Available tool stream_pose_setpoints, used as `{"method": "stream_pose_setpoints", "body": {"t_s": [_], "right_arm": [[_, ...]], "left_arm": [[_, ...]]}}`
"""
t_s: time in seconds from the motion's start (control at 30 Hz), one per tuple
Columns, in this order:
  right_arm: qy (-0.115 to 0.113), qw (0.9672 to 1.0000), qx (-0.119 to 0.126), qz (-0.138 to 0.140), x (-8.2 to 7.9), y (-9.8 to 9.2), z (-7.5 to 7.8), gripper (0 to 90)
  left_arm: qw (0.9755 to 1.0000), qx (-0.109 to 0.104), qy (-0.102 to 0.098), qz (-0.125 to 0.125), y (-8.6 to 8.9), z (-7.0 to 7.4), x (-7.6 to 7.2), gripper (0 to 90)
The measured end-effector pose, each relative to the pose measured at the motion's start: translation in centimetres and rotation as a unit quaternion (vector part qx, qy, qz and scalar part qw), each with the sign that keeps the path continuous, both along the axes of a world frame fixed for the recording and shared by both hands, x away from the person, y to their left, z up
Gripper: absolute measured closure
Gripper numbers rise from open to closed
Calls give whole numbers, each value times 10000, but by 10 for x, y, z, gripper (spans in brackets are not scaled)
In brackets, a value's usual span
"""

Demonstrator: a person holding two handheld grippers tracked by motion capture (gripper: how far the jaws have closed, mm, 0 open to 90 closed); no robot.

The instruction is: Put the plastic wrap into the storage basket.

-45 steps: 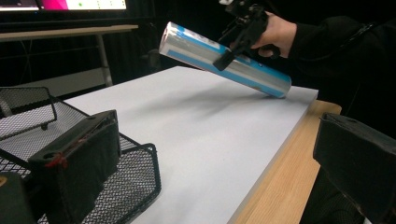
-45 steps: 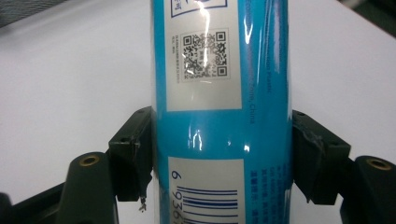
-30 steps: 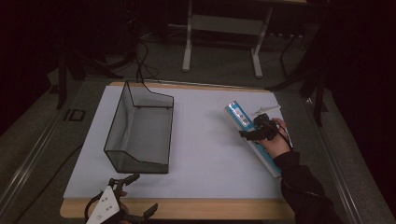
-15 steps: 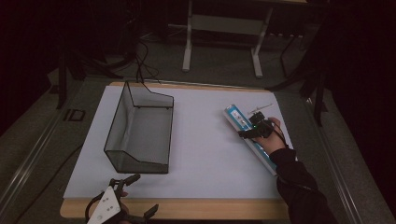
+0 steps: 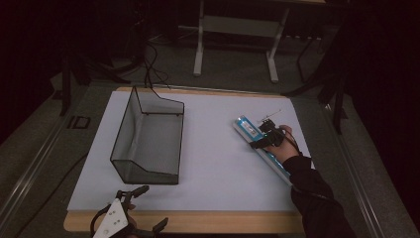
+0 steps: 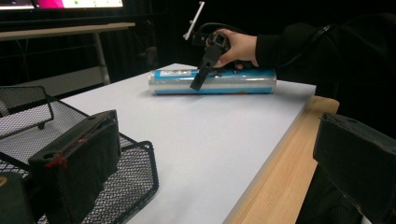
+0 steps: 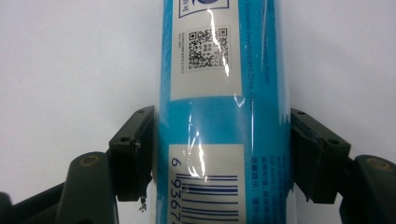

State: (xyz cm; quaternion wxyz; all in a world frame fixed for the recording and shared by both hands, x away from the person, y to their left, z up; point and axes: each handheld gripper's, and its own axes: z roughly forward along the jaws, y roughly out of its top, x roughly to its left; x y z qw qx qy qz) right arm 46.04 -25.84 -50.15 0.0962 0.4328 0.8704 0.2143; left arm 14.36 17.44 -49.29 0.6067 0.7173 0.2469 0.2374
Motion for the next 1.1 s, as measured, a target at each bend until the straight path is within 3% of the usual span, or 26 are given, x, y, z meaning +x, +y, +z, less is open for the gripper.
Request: {"method": "stream_pose_setpoints", "body": {"t_s": [0.3,0.4,0.5,0.6,0.67,0.73,0.87,0.97,1.0,1.1], "right_arm": [[156,9999,-44,48,3,0,1,310],[7,9997,-215,85,2,2,4,241],[27,9999,-120,65,2,0,8,210],[80,9999,-49,91,-2,-5,20,118],[324,9994,-70,110,-5,-8,27,100],[328,9991,-269,91,-8,-10,32,99],[418,9988,-270,16,-14,-18,42,100],[735,9964,-419,-51,-15,-20,44,100],[928,9944,-496,-105,-16,-21,45,102],[1209,9902,-685,-143,-15,-20,45,124]], "left_arm": [[10000,32,-4,-2,0,0,0,15],[10000,25,-6,-2,0,0,1,15],[10000,26,-18,-1,0,0,0,15],[10000,36,-22,-9,-1,0,0,15],[10000,37,-16,-16,-1,0,1,15],[10000,34,-19,-24,-1,0,1,15],[10000,32,-18,-28,-2,0,1,15],[10000,30,-9,-39,-2,0,2,15],[10000,26,-4,-42,-3,0,2,15],[10000,28,-7,-53,-3,0,2,15]]}}
